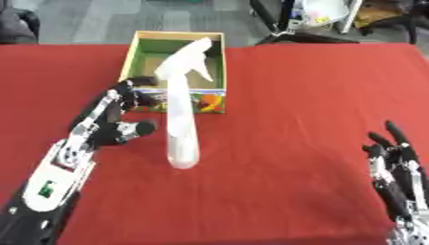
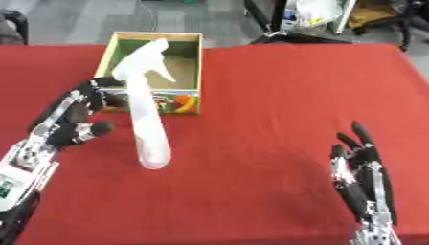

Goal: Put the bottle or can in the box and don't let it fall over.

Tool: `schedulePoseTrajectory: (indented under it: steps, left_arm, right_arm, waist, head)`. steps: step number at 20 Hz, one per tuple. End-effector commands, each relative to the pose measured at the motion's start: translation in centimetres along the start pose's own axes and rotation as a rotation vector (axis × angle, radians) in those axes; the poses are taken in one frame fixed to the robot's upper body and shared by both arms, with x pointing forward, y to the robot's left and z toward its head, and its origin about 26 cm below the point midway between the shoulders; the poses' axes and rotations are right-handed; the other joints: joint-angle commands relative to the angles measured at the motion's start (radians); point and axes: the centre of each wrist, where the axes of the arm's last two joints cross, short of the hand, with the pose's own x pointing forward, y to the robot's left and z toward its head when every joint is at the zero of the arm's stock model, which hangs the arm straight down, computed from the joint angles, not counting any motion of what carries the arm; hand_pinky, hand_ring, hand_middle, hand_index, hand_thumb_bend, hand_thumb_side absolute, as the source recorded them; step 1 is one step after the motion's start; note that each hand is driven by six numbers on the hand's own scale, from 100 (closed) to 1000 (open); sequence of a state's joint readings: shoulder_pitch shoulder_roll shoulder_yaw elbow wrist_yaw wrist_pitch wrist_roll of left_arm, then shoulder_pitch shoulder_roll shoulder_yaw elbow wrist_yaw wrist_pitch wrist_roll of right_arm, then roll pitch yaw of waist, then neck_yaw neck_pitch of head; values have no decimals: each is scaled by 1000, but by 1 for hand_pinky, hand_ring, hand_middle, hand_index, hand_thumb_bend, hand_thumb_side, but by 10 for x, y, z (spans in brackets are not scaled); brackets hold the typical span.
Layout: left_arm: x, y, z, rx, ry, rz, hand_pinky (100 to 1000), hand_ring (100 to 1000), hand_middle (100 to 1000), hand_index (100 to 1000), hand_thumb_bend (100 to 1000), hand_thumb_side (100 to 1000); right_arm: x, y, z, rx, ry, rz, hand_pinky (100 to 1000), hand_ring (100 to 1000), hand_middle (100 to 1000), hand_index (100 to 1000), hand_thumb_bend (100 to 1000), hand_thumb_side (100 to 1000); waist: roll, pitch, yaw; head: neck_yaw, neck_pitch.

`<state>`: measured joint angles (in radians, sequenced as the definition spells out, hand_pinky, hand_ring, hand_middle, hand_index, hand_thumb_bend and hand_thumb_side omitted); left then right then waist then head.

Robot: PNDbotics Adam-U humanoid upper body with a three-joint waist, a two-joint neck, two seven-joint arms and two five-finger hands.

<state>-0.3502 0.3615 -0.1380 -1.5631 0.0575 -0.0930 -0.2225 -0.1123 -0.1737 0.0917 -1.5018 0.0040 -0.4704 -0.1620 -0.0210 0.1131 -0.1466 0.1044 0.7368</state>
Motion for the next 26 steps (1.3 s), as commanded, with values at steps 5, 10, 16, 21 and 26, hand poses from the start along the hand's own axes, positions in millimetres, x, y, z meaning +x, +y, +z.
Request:
schedulePoseTrajectory:
  steps: [5, 10, 16, 21, 26]
  left_arm:
    - [-4, 0, -16, 3, 14, -28, 824, 734, 828, 858, 933, 542]
    - [-9, -4, -21, -15, 32, -29, 824, 737, 833, 859, 929, 544]
    - [-12, -9, -25, -77, 32, -32, 818, 718, 831, 861, 923, 553]
    - [-18, -14, -24, -129, 39, -27, 817, 718, 828, 859, 928, 557]
    - [-21, -20, -27, -164, 38, -17, 818, 720, 823, 859, 929, 557]
  right_arm:
    - [6, -5, -6, 15, -30, 10, 790, 889, 1000, 947, 100, 470]
    - [6, -4, -6, 16, -30, 10, 790, 889, 1000, 947, 100, 470]
    - [6, -4, -7, 17, -30, 9, 790, 889, 1000, 947, 100, 470]
    - [6, -4, -7, 17, -30, 9, 790, 889, 1000, 947, 100, 470]
    - [6, -4, -7, 18, -30, 8, 790, 889, 1000, 947, 100, 470]
  waist:
    - [1, -17, -6]
    - [0, -17, -8]
    - [-1, -18, -10]
    - [-1, -18, -10]
    - [-2, -18, -11]
  head:
    - [4, 7]
    - [5, 8]
    - [6, 9]
    - [6, 10]
    - [8, 10]
